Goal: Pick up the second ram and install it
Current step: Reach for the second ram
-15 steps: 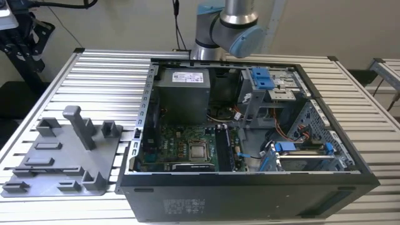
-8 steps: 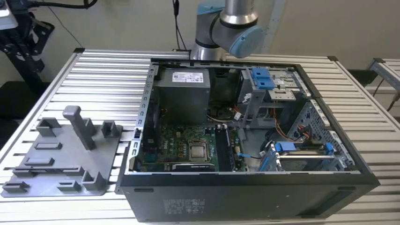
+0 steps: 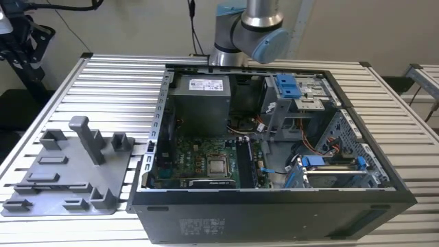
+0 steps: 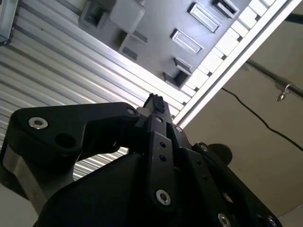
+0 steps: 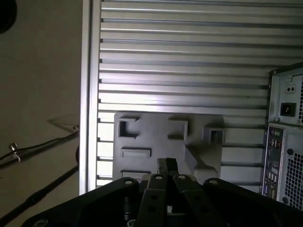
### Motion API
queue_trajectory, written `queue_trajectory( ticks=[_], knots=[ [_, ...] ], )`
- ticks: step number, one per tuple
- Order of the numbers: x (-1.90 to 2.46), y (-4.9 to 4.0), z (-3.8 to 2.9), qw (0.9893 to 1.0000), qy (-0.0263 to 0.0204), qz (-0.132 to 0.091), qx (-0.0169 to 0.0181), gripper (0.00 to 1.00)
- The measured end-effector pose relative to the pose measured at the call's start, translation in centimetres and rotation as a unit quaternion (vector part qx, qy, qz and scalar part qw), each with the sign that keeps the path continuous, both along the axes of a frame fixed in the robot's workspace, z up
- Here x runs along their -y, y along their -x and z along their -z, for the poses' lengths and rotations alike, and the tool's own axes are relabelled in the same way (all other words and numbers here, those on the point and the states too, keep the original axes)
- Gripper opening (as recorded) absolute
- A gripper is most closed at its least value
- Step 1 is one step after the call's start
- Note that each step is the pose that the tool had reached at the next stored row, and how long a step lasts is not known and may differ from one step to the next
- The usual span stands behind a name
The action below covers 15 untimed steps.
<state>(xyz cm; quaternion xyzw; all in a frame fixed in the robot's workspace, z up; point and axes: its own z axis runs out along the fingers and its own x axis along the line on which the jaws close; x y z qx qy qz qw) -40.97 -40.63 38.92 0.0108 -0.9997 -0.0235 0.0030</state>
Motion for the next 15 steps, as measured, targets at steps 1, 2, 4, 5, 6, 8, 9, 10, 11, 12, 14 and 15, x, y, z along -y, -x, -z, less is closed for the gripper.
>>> queue_trajectory(
  ticks=[1, 2, 4, 5, 6, 8, 9, 10, 11, 12, 14, 15],
  knots=[
    [0.13, 0.00, 0.00, 1.0000, 0.0000, 0.000, 0.0000, 0.11],
    [0.30, 0.00, 0.00, 1.0000, 0.0000, 0.000, 0.0000, 0.11],
    [0.67, 0.00, 0.00, 1.0000, 0.0000, 0.000, 0.0000, 0.11],
    [0.94, 0.00, 0.00, 1.0000, 0.0000, 0.000, 0.0000, 0.11],
    [1.20, 0.00, 0.00, 1.0000, 0.0000, 0.000, 0.0000, 0.11],
    [1.71, 0.00, 0.01, 1.0000, 0.0000, 0.000, 0.0000, 0.11],
    [1.96, 0.00, 0.01, 1.0000, 0.0000, 0.000, 0.0000, 0.11],
    [2.22, 0.00, 0.01, 1.0000, 0.0000, 0.000, 0.0000, 0.11],
    [2.49, 0.00, 0.02, 1.0000, 0.0000, 0.000, 0.0000, 0.11],
    [2.78, 0.00, 0.01, 1.0000, 0.0000, 0.000, 0.0000, 0.11],
    [3.37, 0.00, 0.01, 1.0000, 0.0000, 0.000, 0.0000, 0.11],
    [3.68, 0.00, 0.02, 1.0000, 0.0000, 0.000, 0.0000, 0.11]
  ],
)
